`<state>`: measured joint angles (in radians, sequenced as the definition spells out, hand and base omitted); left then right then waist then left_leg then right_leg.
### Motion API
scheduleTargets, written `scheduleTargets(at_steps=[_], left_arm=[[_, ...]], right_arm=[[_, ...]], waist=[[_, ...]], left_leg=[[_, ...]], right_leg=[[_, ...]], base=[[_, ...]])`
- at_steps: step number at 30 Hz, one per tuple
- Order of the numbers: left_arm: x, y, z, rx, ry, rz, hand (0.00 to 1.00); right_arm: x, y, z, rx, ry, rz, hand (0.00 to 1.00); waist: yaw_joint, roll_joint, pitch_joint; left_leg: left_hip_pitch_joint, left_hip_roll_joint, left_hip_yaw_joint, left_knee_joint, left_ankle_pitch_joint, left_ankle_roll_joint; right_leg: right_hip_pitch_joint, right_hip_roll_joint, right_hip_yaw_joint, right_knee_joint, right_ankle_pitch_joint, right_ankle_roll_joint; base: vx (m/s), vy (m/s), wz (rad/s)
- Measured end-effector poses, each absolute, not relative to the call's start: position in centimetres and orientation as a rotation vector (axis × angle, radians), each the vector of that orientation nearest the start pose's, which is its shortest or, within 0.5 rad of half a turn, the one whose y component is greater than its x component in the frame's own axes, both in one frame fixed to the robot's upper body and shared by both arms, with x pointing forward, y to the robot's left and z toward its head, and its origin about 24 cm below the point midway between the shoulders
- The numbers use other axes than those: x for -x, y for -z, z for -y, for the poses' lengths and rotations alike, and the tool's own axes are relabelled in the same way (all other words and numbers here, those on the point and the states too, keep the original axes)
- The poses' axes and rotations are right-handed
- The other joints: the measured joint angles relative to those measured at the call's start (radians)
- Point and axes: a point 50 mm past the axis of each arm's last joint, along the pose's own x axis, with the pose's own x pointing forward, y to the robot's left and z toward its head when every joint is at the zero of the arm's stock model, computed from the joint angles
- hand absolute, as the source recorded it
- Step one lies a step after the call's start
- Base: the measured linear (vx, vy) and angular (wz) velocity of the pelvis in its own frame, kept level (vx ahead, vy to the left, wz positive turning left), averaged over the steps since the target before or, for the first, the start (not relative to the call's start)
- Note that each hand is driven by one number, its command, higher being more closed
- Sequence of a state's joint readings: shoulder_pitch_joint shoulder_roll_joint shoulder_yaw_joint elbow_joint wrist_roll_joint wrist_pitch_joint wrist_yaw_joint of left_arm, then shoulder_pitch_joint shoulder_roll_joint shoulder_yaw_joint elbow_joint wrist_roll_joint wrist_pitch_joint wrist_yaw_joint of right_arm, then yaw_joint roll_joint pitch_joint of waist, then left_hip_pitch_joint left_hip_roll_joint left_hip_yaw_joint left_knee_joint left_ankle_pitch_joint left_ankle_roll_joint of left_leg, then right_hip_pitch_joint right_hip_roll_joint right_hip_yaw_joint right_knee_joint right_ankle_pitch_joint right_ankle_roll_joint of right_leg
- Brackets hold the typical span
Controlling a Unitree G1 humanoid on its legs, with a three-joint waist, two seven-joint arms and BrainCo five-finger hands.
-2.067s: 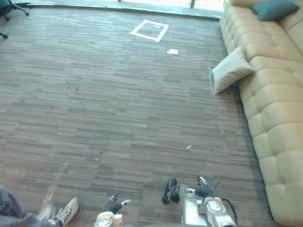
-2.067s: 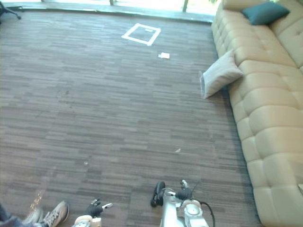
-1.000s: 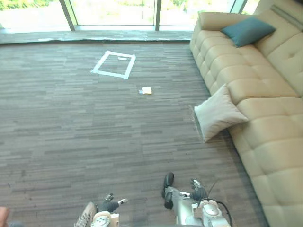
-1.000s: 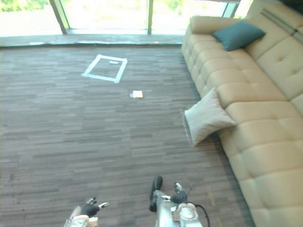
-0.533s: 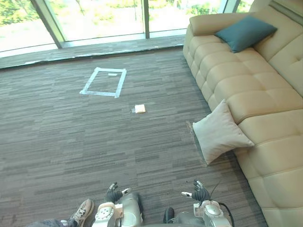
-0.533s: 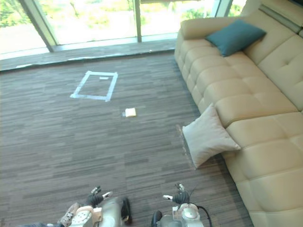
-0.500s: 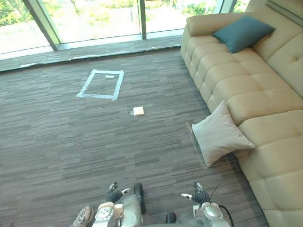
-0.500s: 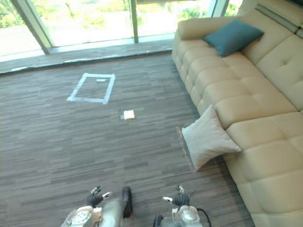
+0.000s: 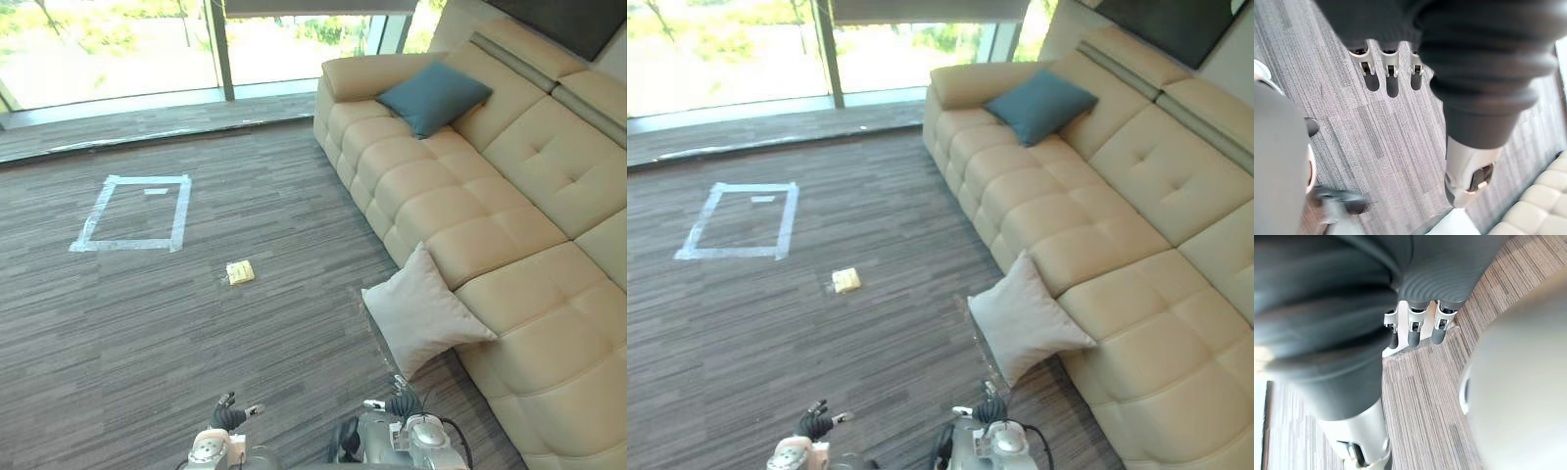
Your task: Pick up cushions and gather them together orderly.
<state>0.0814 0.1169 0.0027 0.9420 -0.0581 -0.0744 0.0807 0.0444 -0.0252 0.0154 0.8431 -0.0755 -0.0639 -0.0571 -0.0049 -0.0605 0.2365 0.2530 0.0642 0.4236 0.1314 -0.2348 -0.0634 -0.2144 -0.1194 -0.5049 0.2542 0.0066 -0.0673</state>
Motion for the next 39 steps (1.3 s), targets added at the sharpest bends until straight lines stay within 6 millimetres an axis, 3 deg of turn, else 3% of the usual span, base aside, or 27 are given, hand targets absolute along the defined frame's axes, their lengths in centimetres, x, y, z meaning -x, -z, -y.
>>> scheduleTargets(at_steps=[1,3,4,5,6,8,10,11,14,15,18,19,20,23,25,27,29,31,32,33,34,36,39], left_arm=[[-12.0,14.7,-20.3,-0.095,-0.180,-0.954,0.00],[-12.0,15.1,-18.7,-0.071,-0.150,-0.967,0.00],[-12.0,15.1,-18.0,-0.066,-0.132,-0.966,0.00],[-12.3,15.1,-17.5,-0.064,-0.115,-0.964,0.00],[-12.2,15.2,-17.5,-0.066,-0.111,-0.971,0.00],[-12.1,15.2,-17.7,-0.074,-0.100,-0.975,0.00],[-12.3,15.1,-17.9,-0.080,-0.100,-0.962,0.00],[-12.5,15.0,-17.9,-0.080,-0.101,-0.954,0.00],[-12.9,14.7,-18.1,-0.069,-0.121,-0.926,0.00],[-12.9,14.6,-18.1,-0.052,-0.135,-0.922,0.00],[-12.8,14.7,-18.1,-0.048,-0.141,-0.924,0.00],[-12.7,14.7,-18.0,-0.043,-0.143,-0.926,0.00],[-12.7,14.7,-18.0,-0.035,-0.147,-0.927,0.00],[-12.5,14.7,-19.2,-0.057,-0.169,-0.936,0.00],[-12.5,14.7,-19.6,-0.064,-0.173,-0.937,0.00],[-12.2,14.7,-19.6,-0.064,-0.174,-0.945,0.00],[-11.9,14.9,-19.4,-0.073,-0.161,-0.955,0.00],[-11.8,14.9,-19.5,-0.076,-0.158,-0.956,0.00],[-11.8,14.9,-19.5,-0.075,-0.159,-0.955,0.00],[-11.9,14.7,-19.9,-0.078,-0.166,-0.948,0.00],[-12.1,14.7,-19.8,-0.075,-0.167,-0.944,0.00],[-12.1,14.9,-19.0,-0.058,-0.154,-0.955,0.00],[-12.2,15.1,-18.3,-0.049,-0.135,-0.964,0.00]], right_arm=[[-15.1,13.4,16.0,0.117,0.026,-0.831,0.00],[-15.4,13.2,17.4,0.153,0.037,-0.823,0.00],[-15.3,13.1,18.2,0.168,0.048,-0.823,0.00],[-15.2,13.1,18.8,0.163,0.070,-0.831,0.00],[-15.1,13.2,18.9,0.164,0.074,-0.835,0.00],[-14.5,13.4,18.8,0.163,0.073,-0.853,0.00],[-14.3,13.6,18.9,0.155,0.085,-0.868,0.00],[-14.0,13.7,19.0,0.143,0.099,-0.877,0.00],[-13.7,13.9,19.1,0.140,0.113,-0.896,0.00],[-13.6,14.0,19.2,0.139,0.118,-0.908,0.00],[-13.5,14.1,19.2,0.138,0.125,-0.912,0.00],[-13.4,14.1,19.2,0.141,0.129,-0.915,0.00],[-13.4,14.1,19.2,0.141,0.130,-0.916,0.00],[-12.9,14.4,18.0,0.107,0.127,-0.928,0.00],[-12.9,14.5,17.8,0.107,0.119,-0.932,0.00],[-13.3,14.4,17.8,0.111,0.116,-0.922,0.00],[-13.6,14.2,17.8,0.114,0.114,-0.913,0.00],[-13.7,14.2,17.8,0.121,0.108,-0.910,0.00],[-13.8,14.2,17.8,0.121,0.108,-0.907,0.00],[-14.0,14.1,17.5,0.115,0.103,-0.904,0.00],[-14.2,14.1,17.6,0.119,0.103,-0.899,0.00],[-14.7,13.9,18.4,0.133,0.115,-0.889,0.00],[-14.9,13.7,19.3,0.145,0.131,-0.882,0.00]], waist=[[0.000,-0.012,-0.005],[-0.009,0.071,-0.024],[-0.024,0.088,-0.028],[-0.031,0.104,-0.029],[-0.034,0.105,-0.029],[-0.030,0.109,-0.018],[-0.019,0.112,-0.013],[-0.019,0.098,-0.009],[0.002,0.100,-0.008],[0.011,0.100,-0.008],[0.011,0.100,-0.008],[0.013,0.103,-0.010],[0.014,0.104,-0.014],[0.009,0.048,-0.037],[0.012,0.020,-0.043],[0.012,0.023,-0.031],[0.004,0.026,-0.028],[0.001,0.025,-0.028],[0.002,0.024,-0.027],[0.006,0.001,-0.023],[0.005,0.001,-0.019],[-0.001,0.051,-0.003],[-0.011,0.080,-0.006]], left_leg=[[0.033,-0.023,0.005,0.001,-0.017,-0.024],[0.051,0.019,0.026,0.036,-0.033,-0.040],[0.045,0.028,0.029,0.068,-0.032,-0.042],[0.001,0.068,0.029,0.211,-0.038,-0.053],[-0.033,0.094,0.022,0.320,-0.036,-0.057],[-0.154,0.231,-0.010,0.723,0.043,-0.067],[-0.222,0.275,-0.010,0.840,-0.018,-0.062],[-0.261,0.270,-0.008,0.820,-0.042,-0.052],[-0.360,0.196,-0.074,0.577,-0.062,-0.044],[-0.361,0.134,-0.164,0.388,-0.053,-0.054],[-0.347,0.076,-0.311,0.128,0.036,-0.058],[-0.327,0.077,-0.318,0.105,0.104,-0.058],[-0.298,0.075,-0.299,0.097,0.154,-0.031],[-0.258,0.044,-0.190,0.061,0.121,0.001],[-0.209,0.022,-0.136,0.021,0.112,0.016],[-0.127,0.013,-0.061,-0.025,0.109,0.021],[-0.054,0.016,-0.010,-0.044,0.106,0.026],[-0.027,0.030,0.014,-0.054,0.103,0.021],[-0.025,0.037,0.029,-0.058,0.095,0.009],[-0.021,0.028,0.049,-0.058,0.079,-0.018],[-0.016,0.029,0.052,-0.057,0.070,-0.031],[-0.011,0.069,0.064,-0.063,0.072,-0.039],[-0.010,0.099,0.055,-0.083,0.078,-0.048]], right_leg=[[0.006,-0.007,-0.022,-0.011,0.075,-0.106],[0.020,0.036,-0.005,-0.002,0.022,-0.094],[0.023,0.047,0.001,-0.001,-0.005,-0.085],[0.034,0.064,0.013,0.003,-0.047,-0.074],[0.051,0.079,0.021,-0.006,-0.058,-0.064],[0.163,0.152,0.068,-0.086,-0.079,-0.064],[0.225,0.174,0.113,-0.113,-0.092,-0.066],[0.251,0.176,0.148,-0.129,-0.093,-0.062],[0.281,0.174,0.258,-0.159,-0.093,-0.032],[0.291,0.172,0.323,-0.166,-0.096,-0.021],[0.311,0.176,0.427,-0.180,-0.098,0.009],[0.317,0.183,0.473,-0.174,-0.107,0.024],[0.322,0.186,0.518,-0.163,-0.118,0.041],[0.280,0.133,0.572,-0.097,-0.174,0.093],[0.234,0.095,0.522,0.012,-0.210,0.132],[0.164,0.040,0.383,0.204,-0.243,0.178],[0.136,-0.065,0.151,0.346,-0.275,0.124],[0.131,-0.128,0.022,0.326,-0.274,0.100],[0.116,-0.146,-0.021,0.261,-0.255,0.092],[0.095,-0.161,-0.047,0.135,-0.133,0.074],[0.098,-0.154,-0.044,0.141,-0.139,0.069],[0.112,-0.089,-0.034,0.093,-0.123,0.047],[0.116,-0.035,-0.025,0.050,-0.120,0.042]], base=[[0.55,-0.110,-0.86],[0.45,-0.102,-0.71],[0.38,-0.107,-0.36],[0.29,-0.100,-0.29],[0.27,-0.104,-0.33],[0.26,-0.080,-0.55],[0.24,-0.027,-0.78],[0.25,0.012,-1.14],[0.18,0.060,-1.05],[0.25,0.158,-1.39],[0.27,0.211,-1.32],[0.27,0.206,-1.33],[0.32,0.273,-1.24],[0.30,0.277,-0.84],[0.22,0.178,-0.69],[0.17,0.136,-0.81],[0.16,0.092,-0.67],[0.19,-0.032,-0.40],[0.23,-0.155,-0.54],[0.22,-0.160,-0.52],[0.17,-0.137,-0.59],[0.13,-0.118,-0.52],[0.11,-0.132,-0.28]])
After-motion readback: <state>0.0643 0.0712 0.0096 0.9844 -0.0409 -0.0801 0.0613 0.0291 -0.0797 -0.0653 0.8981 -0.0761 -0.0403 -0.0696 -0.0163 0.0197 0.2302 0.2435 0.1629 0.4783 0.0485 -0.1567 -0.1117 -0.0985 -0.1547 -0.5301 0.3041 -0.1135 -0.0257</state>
